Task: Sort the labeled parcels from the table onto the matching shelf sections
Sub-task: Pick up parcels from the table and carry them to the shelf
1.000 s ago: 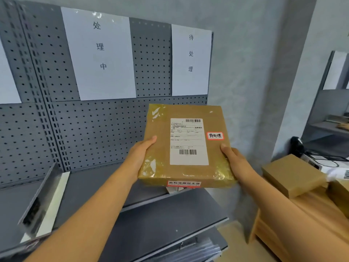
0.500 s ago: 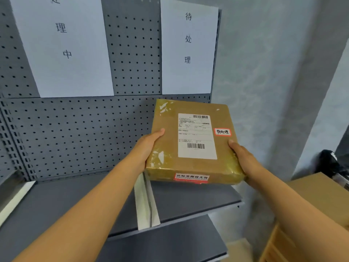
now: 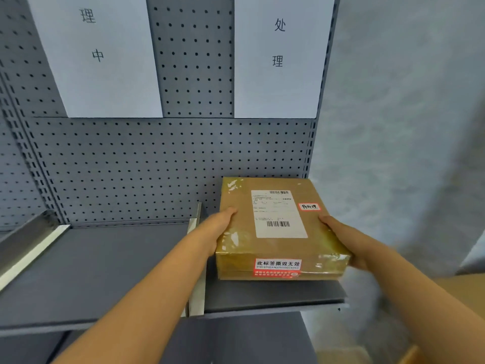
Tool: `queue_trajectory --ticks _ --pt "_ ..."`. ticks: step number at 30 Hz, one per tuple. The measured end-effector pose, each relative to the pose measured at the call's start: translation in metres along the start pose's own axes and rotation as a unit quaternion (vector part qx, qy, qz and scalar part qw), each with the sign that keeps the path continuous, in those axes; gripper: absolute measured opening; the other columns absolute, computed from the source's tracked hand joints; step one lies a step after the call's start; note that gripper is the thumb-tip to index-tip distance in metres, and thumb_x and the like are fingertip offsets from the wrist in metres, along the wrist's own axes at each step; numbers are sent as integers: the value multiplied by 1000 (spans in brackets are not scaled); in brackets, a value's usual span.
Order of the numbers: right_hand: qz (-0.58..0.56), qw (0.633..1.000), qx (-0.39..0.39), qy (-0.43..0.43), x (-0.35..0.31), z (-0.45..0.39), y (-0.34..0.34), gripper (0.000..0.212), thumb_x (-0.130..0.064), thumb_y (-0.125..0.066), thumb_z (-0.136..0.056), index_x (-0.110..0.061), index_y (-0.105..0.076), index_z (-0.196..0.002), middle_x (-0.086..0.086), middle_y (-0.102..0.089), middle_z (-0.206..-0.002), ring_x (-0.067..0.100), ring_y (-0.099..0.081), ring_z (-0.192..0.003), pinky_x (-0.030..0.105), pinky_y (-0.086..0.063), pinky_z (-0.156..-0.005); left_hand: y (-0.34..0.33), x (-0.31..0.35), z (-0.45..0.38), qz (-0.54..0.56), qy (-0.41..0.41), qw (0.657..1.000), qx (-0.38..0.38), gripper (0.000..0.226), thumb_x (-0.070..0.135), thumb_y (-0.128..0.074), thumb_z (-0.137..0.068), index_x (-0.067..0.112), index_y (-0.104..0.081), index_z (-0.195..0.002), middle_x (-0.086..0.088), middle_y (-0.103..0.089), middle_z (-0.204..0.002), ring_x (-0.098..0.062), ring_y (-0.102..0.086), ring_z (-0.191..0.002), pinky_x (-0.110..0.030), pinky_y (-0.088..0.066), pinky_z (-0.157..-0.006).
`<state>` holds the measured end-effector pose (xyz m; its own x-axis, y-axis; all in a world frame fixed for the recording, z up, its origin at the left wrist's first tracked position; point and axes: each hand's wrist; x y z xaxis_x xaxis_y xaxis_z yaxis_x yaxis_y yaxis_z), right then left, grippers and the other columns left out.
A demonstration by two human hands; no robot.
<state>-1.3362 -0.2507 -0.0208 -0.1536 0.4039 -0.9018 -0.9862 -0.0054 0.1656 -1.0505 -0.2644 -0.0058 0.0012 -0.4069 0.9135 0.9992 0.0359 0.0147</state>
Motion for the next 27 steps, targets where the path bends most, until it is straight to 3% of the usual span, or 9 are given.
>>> queue_trajectory --ticks 3,7,11,22,25,27 --pt "43 999 -6 3 2 -11 0 49 -55 -43 -100 -14 -62 -121 12 -75 -107 33 -73 -97 47 -57 -91 -8 -7 -3 1 20 999 27 27 40 -56 -98 14 -60 -92 -6 -71 -70 -19 -68 -53 -24 -51 -43" --pt "105 995 0 0 8 -28 -1 52 -56 -38 -101 -13 -61 -119 12 -72 -112 32 -70 -100 47 -54 -99 -15 -17 -10 -13 22 998 54 25 38 -57 -98 14 -59 -94 -8 -70 -84 -22 -68 -70 -28 -54 -56" --pt "127 992 -6 2 10 -39 -4 52 -59 -39 -99 -15 -62 -111 10 -74 -106 30 -72 -97 47 -54 -98 -14 -23 -12 -6 44 997 57 21 33 -59 -98 13 -59 -103 -10 -70 -90 -24 -68 -72 -29 -53 -54" --pt "160 987 -32 -1 8 -56 -10 53 -59 -36 -100 -14 -63 -110 10 -75 -103 30 -72 -96 48 -56 -95 -1 -14 -29 -81 40 993 76 37 33 -61 -96 8 -57 -124 -15 -70 -108 -33 -69 -96 -45 -55 -93" --pt "214 977 -10 15 2 -51 -13 56 -55 -37 -101 -10 -55 -129 11 -69 -118 30 -68 -105 45 -53 -99 -4 -13 -32 -162 -2 980 114 45 32 -59 -97 6 -49 -133 -14 -66 -118 -31 -66 -103 -43 -53 -94" --pt "316 940 81 96 -3 -48 -17 56 -48 -43 -100 -11 -41 -143 16 -56 -135 35 -56 -120 46 -47 -102 -6 -9 -31 -257 -67 953 149 46 28 -59 -96 9 -44 -136 -9 -60 -123 -26 -60 -103 -37 -51 -84"
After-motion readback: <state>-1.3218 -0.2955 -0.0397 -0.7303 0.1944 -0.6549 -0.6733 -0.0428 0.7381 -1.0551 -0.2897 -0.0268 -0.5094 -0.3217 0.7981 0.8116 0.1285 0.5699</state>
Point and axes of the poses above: each hand's wrist, its own z-axis away from the middle knuckle, its own y-axis out of the back of the hand, x = y × z
